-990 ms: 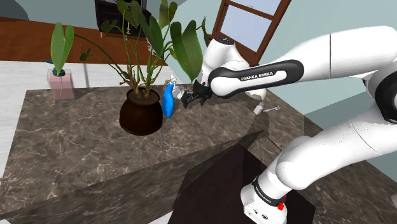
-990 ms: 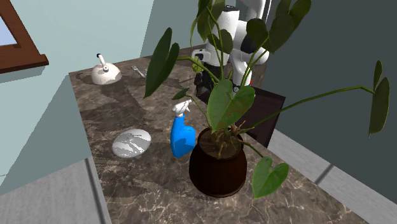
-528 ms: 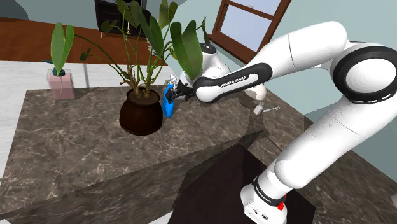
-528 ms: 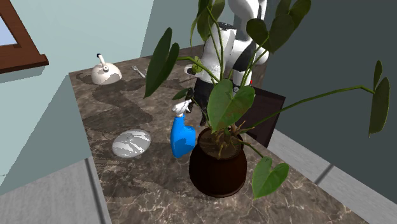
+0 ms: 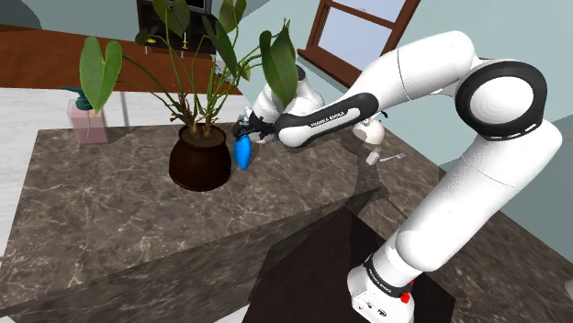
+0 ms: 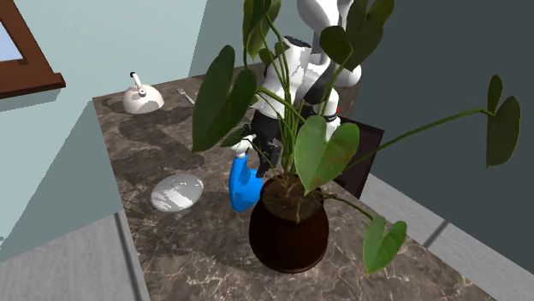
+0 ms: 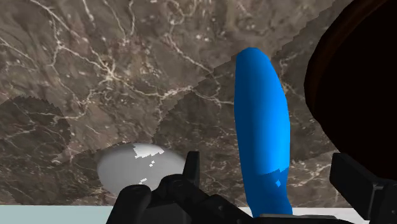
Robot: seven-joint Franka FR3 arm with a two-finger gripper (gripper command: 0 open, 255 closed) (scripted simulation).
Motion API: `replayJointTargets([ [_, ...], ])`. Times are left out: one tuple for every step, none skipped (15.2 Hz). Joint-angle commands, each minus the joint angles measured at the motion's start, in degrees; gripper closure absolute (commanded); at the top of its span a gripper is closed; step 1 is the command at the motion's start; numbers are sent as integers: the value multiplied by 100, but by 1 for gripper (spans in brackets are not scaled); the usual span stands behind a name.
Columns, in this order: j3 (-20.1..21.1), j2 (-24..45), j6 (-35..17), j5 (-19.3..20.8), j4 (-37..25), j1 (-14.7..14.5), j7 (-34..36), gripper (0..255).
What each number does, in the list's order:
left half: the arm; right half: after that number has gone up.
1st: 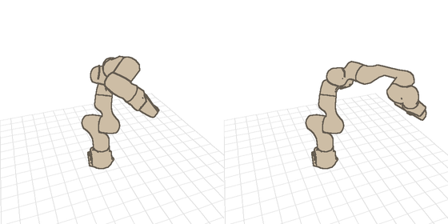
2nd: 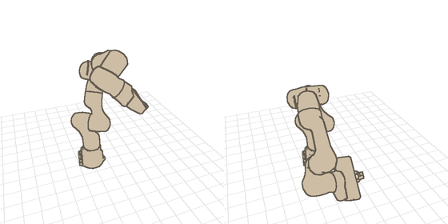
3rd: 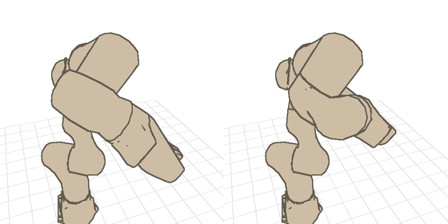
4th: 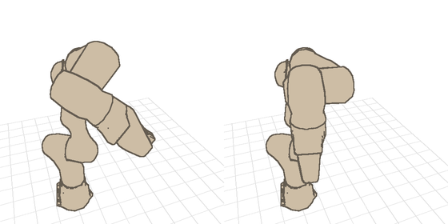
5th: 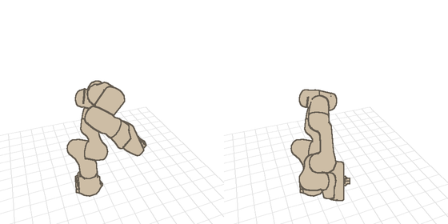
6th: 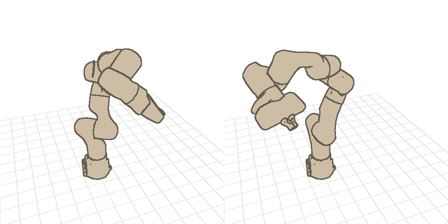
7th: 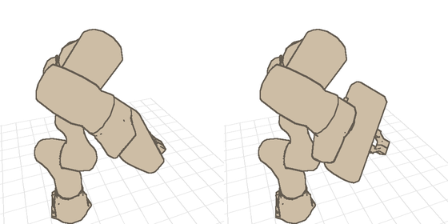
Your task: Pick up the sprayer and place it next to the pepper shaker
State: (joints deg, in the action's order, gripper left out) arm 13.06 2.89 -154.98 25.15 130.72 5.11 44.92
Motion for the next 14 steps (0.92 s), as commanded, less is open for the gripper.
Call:
replayJointTargets([
  [5,408,-152,192,24,-39,139,0],
  [-3,408,-153,190,24,-46,138,0],
  [-6,408,-153,189,25,-50,138,0],
  [-11,407,-153,188,25,-55,137,0],
  [-14,407,-153,187,25,-58,136,0],
  [-20,407,-154,186,25,-63,135,0],
  [-25,407,-154,185,25,-69,134,0],
  [-29,407,-154,184,25,-73,134,0],
  [-37,407,-155,182,25,-81,132,0],
  [-57,561,-135,215,-145,-71,120,255],
  [-71,638,-219,435,-109,-133,380,255],
  [-87,680,-288,566,-67,-156,528,255],
  [-43,584,-114,339,-161,-146,323,255],
  [-76,644,-178,346,-168,-107,277,255],
])
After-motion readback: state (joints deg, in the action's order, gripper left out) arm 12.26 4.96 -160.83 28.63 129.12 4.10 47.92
